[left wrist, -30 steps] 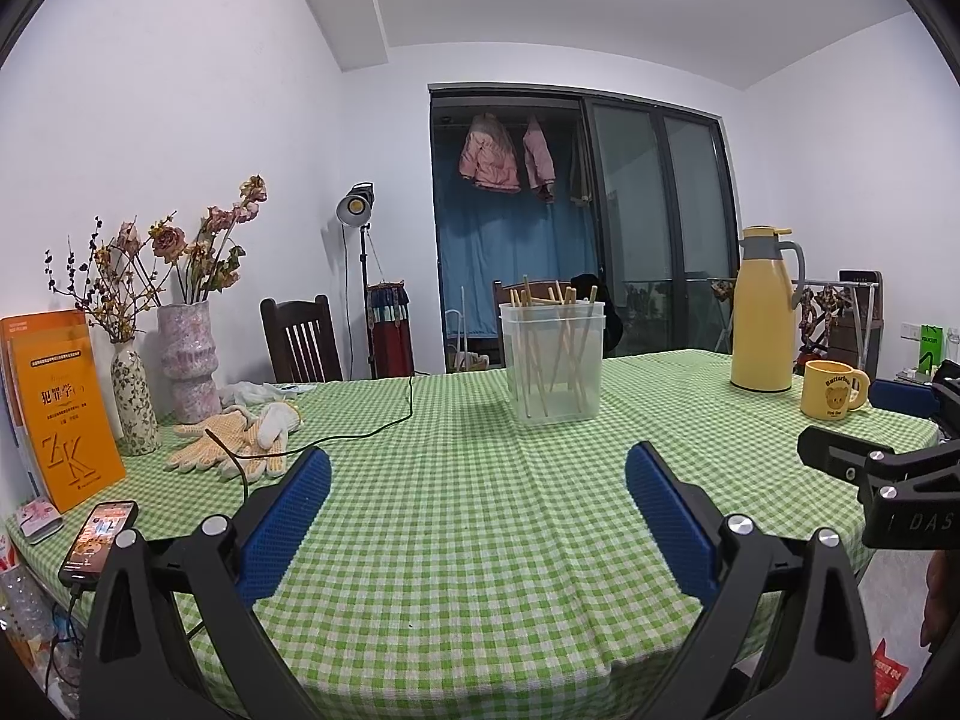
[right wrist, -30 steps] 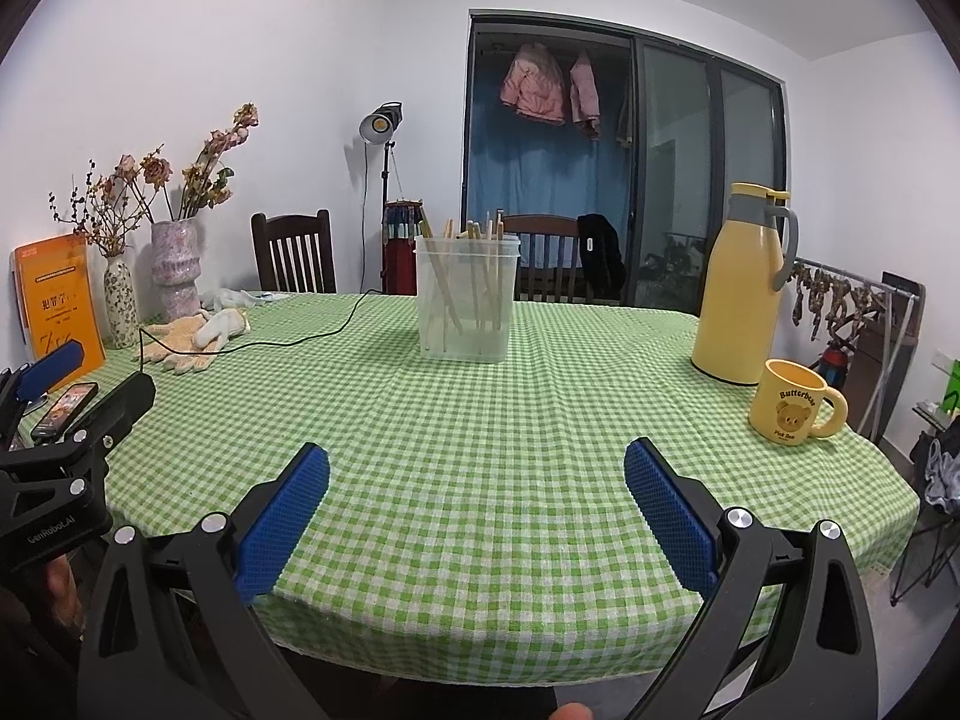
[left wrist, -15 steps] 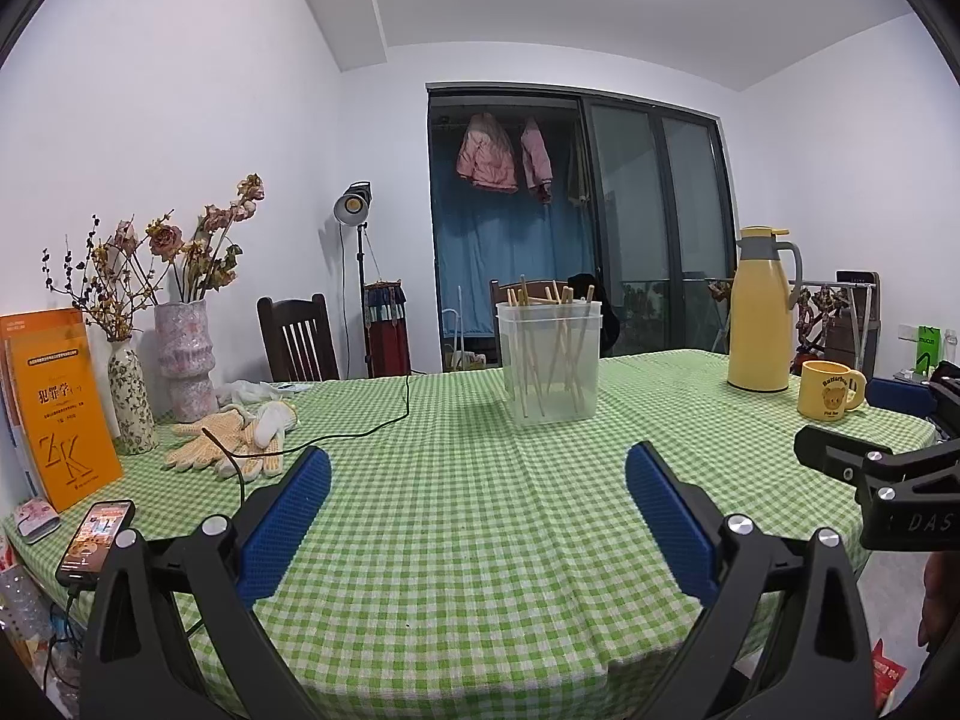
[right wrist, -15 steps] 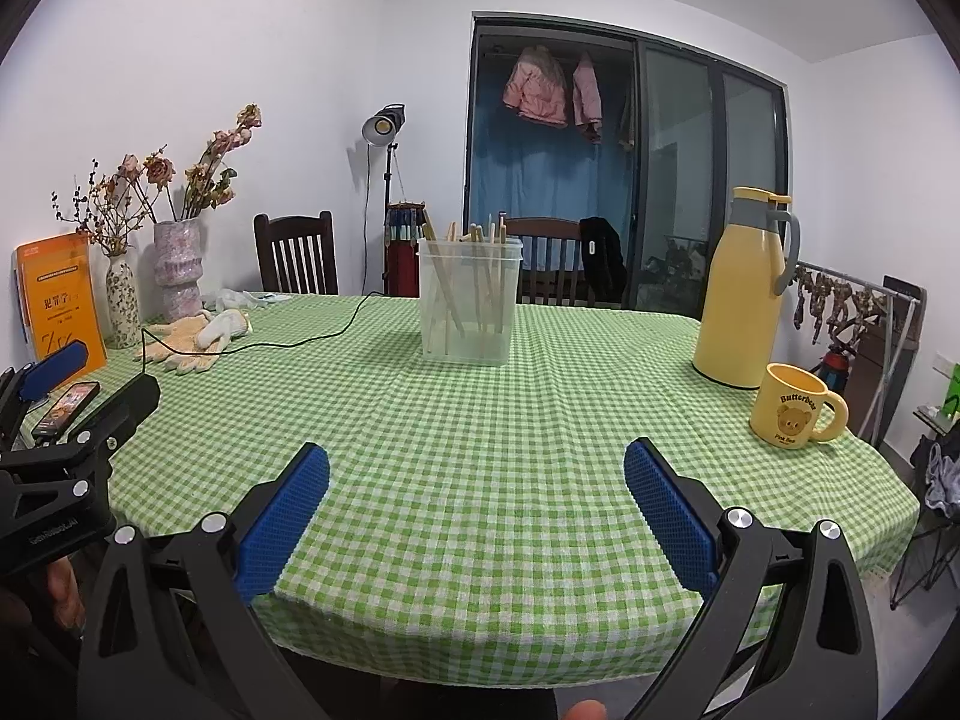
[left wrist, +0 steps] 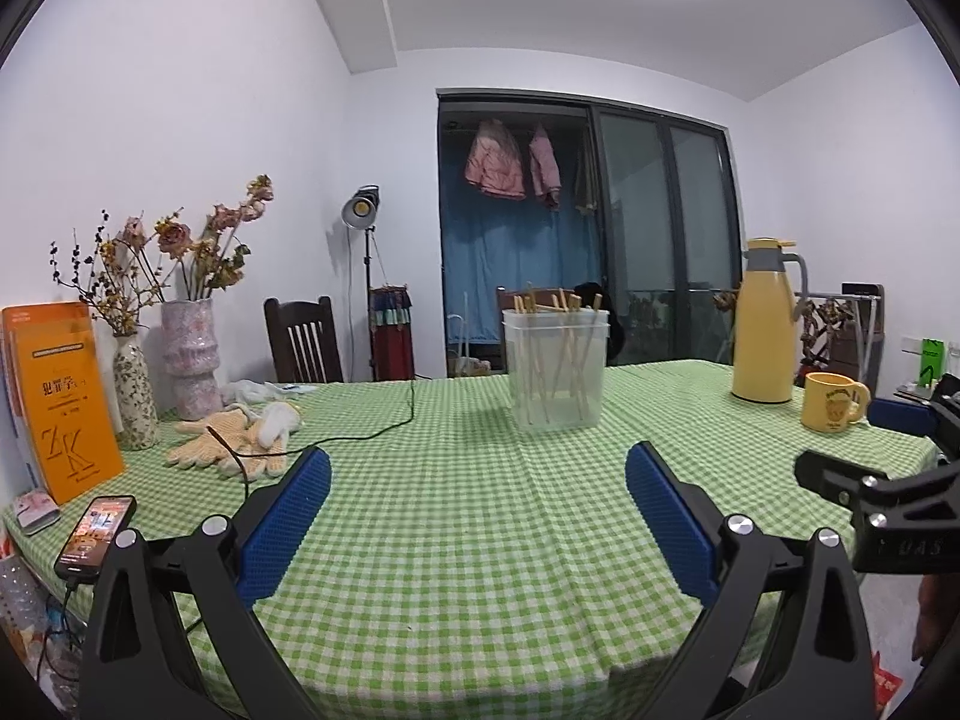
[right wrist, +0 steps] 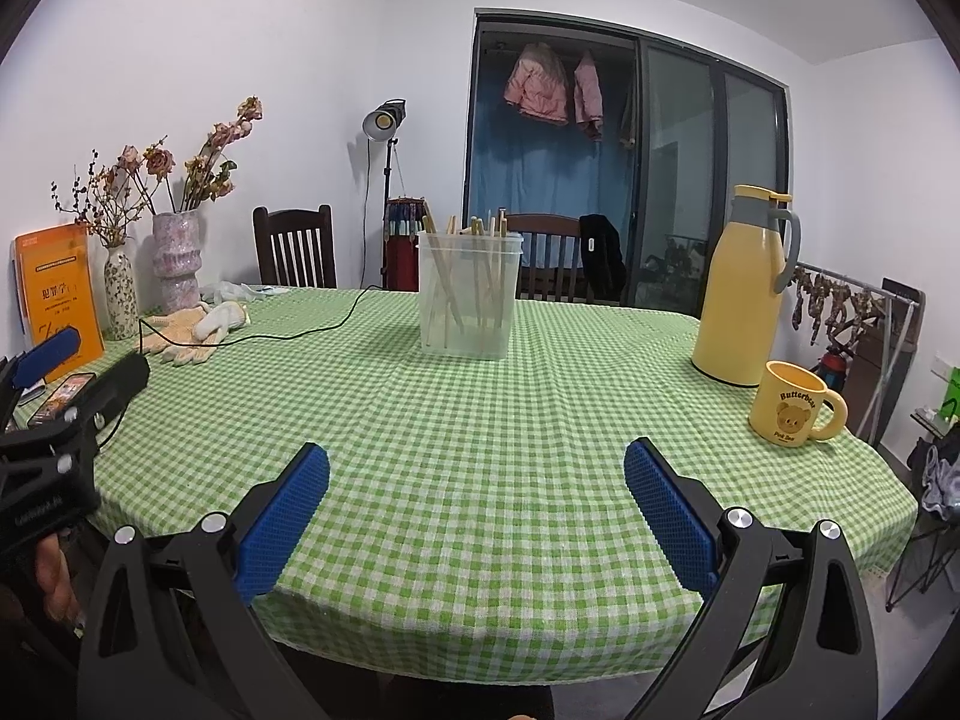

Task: Organize utensils

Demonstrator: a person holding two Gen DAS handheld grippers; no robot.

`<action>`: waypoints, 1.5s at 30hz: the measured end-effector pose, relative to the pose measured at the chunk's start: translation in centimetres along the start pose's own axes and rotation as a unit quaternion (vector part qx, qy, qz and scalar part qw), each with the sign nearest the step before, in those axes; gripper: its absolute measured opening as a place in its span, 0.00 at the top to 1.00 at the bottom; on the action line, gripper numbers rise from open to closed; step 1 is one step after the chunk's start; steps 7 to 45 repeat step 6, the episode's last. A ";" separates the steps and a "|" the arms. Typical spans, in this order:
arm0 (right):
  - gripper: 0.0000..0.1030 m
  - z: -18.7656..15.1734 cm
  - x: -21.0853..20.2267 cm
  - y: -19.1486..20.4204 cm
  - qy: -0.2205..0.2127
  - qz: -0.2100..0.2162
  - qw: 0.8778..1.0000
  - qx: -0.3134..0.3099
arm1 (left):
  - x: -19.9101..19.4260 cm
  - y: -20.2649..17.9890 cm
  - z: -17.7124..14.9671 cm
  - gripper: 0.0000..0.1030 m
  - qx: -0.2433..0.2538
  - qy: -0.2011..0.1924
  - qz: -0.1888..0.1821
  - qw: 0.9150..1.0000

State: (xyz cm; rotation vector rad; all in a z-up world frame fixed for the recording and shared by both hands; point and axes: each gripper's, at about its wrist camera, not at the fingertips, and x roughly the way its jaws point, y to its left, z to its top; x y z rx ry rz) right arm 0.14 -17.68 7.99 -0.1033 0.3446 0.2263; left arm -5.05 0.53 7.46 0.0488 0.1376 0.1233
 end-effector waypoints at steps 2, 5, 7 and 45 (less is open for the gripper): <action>0.08 -0.2 0.5 -0.1 0.001 -0.001 1.000 0.004 | 1.1 0.3 0.1 0.07 0.011 0.009 0.000 1.000; 0.08 -0.4 2.9 -0.6 0.011 -0.013 1.000 0.015 | 3.5 1.4 0.6 0.07 0.006 0.015 0.021 1.000; 0.08 -0.2 3.7 -0.9 0.015 -0.019 1.000 0.018 | 4.5 1.9 0.7 0.07 0.000 0.018 0.029 0.999; 0.08 -0.2 3.7 -0.9 0.015 -0.019 1.000 0.018 | 4.5 1.9 0.7 0.07 0.000 0.018 0.029 0.999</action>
